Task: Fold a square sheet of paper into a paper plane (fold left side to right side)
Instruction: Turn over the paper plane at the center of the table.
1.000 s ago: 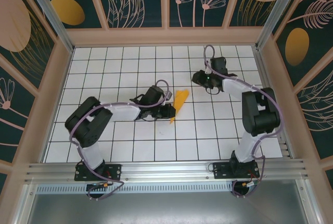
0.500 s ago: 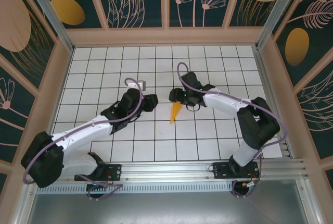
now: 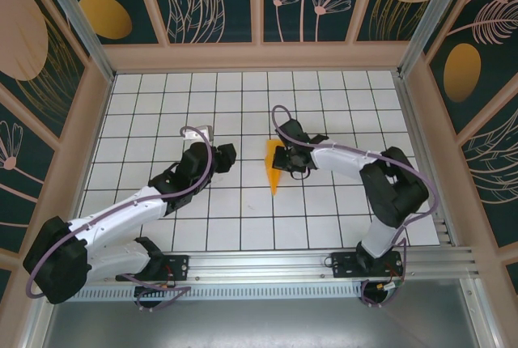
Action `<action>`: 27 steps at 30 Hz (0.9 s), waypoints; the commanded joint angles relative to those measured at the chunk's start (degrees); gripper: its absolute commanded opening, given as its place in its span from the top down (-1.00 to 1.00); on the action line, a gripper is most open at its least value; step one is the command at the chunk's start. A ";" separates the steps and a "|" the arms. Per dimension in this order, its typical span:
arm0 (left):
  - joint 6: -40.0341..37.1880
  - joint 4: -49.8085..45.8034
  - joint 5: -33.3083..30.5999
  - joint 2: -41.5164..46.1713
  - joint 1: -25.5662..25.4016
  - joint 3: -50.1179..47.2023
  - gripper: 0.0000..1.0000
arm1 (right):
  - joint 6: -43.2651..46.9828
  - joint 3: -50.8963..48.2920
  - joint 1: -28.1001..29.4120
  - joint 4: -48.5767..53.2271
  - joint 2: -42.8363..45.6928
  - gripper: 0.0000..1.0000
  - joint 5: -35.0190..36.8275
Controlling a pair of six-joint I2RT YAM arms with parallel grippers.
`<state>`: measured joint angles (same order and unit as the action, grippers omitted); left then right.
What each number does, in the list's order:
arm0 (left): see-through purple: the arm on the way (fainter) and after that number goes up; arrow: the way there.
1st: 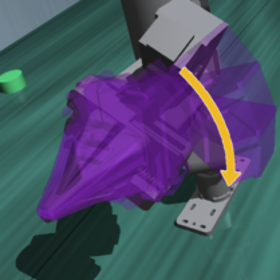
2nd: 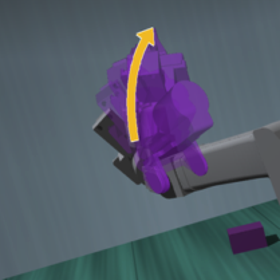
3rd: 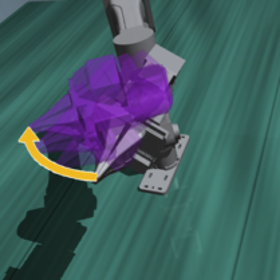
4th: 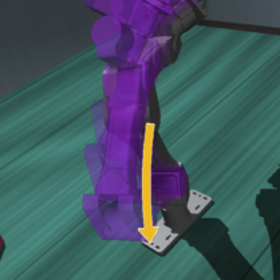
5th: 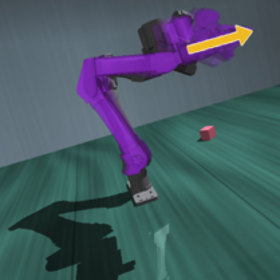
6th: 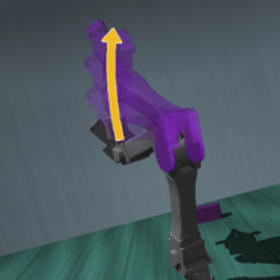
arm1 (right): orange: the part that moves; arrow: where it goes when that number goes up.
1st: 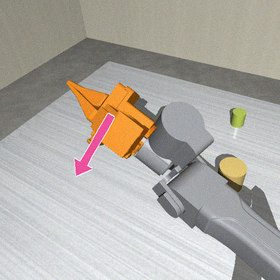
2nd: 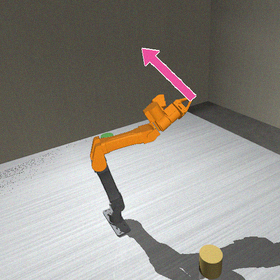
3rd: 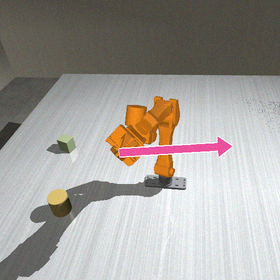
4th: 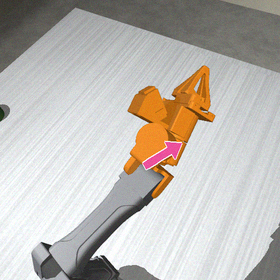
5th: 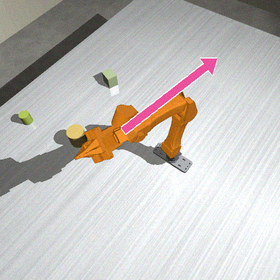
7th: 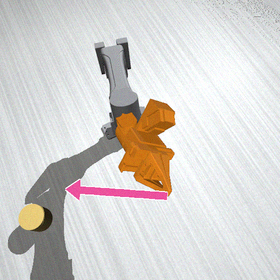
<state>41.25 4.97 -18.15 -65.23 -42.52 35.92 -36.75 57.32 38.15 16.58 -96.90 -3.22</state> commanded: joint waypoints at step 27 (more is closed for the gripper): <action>3.84 -2.42 -12.87 8.43 0.16 -5.88 -0.90 | 8.10 -3.31 -1.22 10.69 12.34 -0.17 -0.88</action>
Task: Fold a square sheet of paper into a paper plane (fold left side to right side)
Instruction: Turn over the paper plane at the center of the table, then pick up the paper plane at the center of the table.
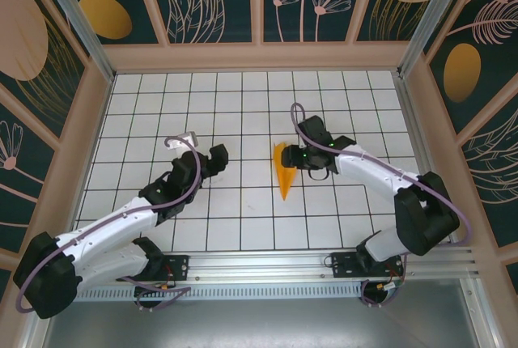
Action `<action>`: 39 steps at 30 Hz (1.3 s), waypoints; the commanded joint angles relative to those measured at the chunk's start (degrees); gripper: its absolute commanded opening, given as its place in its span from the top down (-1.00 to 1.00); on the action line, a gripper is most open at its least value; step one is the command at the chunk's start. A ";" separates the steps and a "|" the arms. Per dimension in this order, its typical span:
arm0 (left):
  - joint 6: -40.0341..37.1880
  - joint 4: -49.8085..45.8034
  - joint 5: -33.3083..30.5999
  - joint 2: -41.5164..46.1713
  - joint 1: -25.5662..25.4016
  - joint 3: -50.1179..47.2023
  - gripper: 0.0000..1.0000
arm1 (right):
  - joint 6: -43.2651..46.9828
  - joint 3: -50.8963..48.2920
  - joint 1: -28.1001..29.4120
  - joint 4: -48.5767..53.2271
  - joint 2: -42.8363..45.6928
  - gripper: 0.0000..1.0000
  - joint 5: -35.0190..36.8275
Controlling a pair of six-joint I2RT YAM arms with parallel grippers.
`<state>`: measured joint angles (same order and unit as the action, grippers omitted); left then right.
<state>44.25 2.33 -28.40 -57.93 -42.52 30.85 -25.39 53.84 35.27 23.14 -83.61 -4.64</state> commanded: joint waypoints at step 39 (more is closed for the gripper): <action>-3.41 -2.07 -1.47 1.25 0.16 -1.18 -0.97 | 1.14 31.70 1.50 10.15 -31.77 1.00 5.86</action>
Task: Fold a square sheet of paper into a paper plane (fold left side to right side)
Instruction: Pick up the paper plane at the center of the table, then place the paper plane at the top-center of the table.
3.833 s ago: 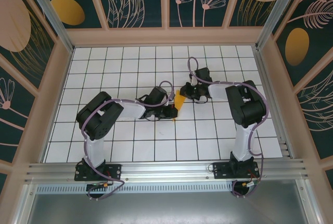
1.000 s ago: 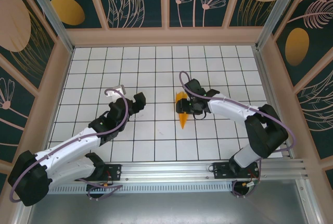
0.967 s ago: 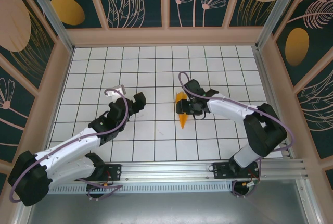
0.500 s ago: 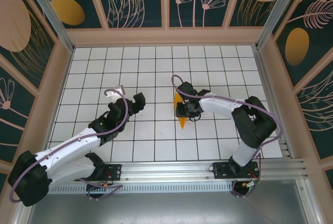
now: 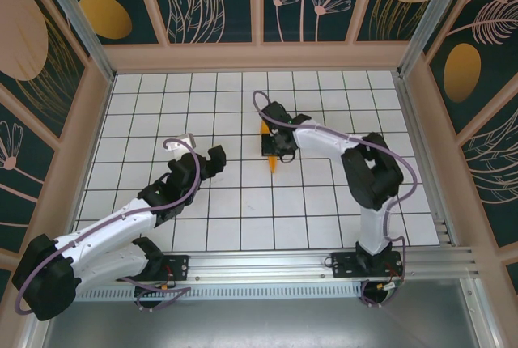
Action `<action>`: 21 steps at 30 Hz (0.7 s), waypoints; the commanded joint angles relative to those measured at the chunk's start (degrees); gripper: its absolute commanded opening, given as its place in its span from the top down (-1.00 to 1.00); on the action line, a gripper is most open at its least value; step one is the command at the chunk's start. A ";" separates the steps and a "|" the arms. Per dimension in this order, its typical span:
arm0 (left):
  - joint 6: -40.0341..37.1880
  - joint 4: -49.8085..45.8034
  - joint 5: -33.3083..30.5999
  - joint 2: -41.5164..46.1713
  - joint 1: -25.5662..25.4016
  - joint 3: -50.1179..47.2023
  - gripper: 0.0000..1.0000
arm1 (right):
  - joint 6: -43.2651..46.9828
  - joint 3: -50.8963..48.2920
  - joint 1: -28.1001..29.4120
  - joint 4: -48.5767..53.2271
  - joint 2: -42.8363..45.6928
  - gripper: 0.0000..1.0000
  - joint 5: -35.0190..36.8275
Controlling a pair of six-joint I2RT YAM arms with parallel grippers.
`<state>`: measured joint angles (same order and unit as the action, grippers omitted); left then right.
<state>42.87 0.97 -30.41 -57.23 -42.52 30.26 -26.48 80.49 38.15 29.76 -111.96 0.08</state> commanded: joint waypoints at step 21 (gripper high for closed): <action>-3.41 0.54 4.25 -1.21 0.16 -0.29 -0.97 | 4.67 20.20 -4.33 7.05 -16.86 0.95 1.08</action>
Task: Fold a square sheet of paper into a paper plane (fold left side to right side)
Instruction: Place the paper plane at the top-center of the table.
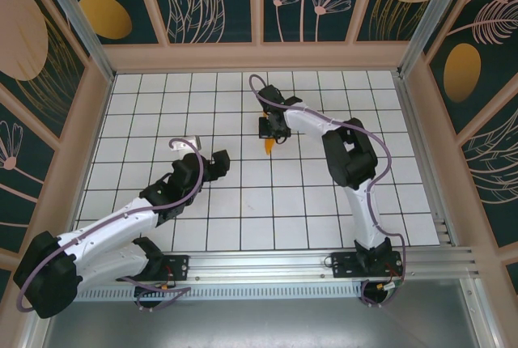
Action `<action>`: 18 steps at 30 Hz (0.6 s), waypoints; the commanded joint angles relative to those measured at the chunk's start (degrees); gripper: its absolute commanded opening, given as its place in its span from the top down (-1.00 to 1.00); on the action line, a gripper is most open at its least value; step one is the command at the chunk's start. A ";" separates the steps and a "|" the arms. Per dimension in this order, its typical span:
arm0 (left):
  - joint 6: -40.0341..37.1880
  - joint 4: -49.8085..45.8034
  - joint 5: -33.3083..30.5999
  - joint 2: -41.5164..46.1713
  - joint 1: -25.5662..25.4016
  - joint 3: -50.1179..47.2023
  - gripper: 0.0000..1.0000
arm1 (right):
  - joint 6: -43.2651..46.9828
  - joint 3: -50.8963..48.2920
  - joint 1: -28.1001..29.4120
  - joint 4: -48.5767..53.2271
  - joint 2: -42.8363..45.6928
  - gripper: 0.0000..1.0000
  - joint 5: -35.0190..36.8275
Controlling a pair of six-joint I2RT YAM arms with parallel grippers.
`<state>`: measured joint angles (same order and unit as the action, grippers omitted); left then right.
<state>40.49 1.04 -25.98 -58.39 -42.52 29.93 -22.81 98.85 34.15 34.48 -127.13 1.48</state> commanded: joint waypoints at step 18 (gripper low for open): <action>0.04 -4.29 -7.47 -0.60 0.62 3.29 -0.97 | 2.99 -3.83 0.73 7.67 19.08 -0.13 4.96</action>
<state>40.56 -1.30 -29.95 -58.52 -42.44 30.92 -20.03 97.30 34.46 40.40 -116.33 4.08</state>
